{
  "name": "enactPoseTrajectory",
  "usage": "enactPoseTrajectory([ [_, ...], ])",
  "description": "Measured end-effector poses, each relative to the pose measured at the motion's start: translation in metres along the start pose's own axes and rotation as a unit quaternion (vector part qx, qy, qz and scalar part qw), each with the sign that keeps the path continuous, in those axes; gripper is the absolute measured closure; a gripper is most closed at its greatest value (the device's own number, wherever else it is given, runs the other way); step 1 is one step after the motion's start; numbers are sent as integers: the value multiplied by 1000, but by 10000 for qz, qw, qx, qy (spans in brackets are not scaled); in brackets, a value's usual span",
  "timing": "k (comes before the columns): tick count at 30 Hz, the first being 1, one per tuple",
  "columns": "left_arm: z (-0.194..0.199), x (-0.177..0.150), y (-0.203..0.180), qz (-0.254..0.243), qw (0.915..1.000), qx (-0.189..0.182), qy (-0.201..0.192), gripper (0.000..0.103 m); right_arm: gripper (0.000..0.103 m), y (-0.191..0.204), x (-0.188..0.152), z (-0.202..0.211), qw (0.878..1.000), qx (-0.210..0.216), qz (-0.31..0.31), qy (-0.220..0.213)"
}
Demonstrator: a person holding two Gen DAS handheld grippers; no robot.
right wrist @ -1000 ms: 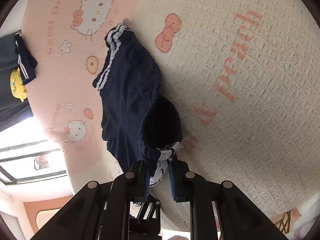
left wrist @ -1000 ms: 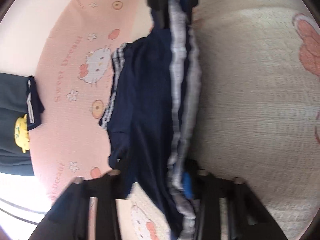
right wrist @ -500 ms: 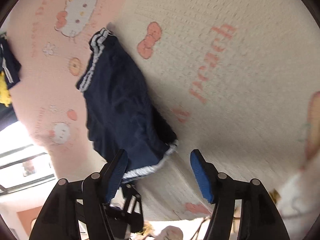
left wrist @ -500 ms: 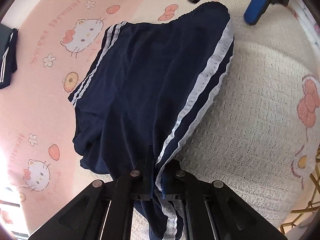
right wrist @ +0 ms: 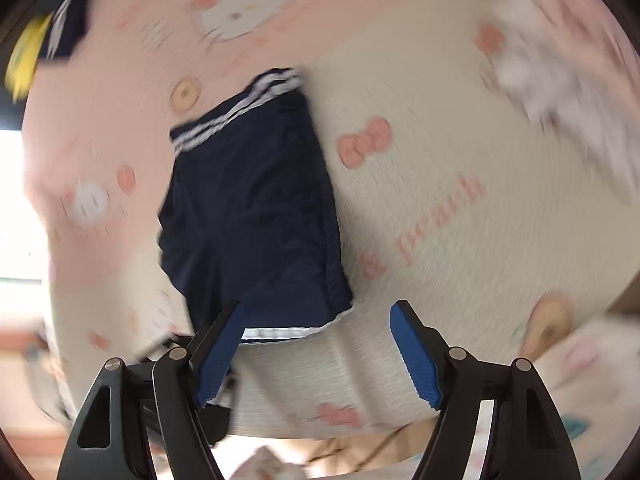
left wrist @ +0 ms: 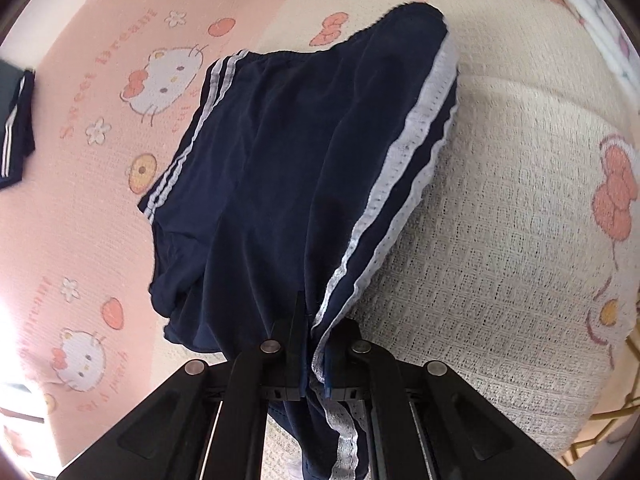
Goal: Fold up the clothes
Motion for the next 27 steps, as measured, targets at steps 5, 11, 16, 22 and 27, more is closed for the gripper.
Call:
enactPoseTrajectory([
  [5, -1, 0, 4, 285, 9992, -272, 81, 101, 29, 14, 0, -6, 9827, -563, 1754, 205],
  [11, -2, 0, 9, 619, 9963, -574, 156, 100, 29, 16, -7, -16, 9356, -1134, 3330, 311],
  [16, -1, -2, 11, 850, 9936, -724, 168, 100, 29, 22, -21, -17, 9033, -1051, 4157, 99],
  [22, -2, -3, 15, 1000, 9902, -959, 154, 100, 29, 39, -50, -20, 8191, -1188, 5609, -201],
  [27, -5, -3, 20, 1216, 9849, -1208, 236, 100, 29, 47, -75, -28, 7682, -1220, 6285, -9],
])
Point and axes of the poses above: each gripper's, at about its wrist camera, not at the fingertips, and z roughly against the way its jaws point, y to its left, x to its top, the point moved 7 cm from there along -z, roughly the way its jaws point, and after that the axes turned 11 degrees about -y, right-handed, at the moved point
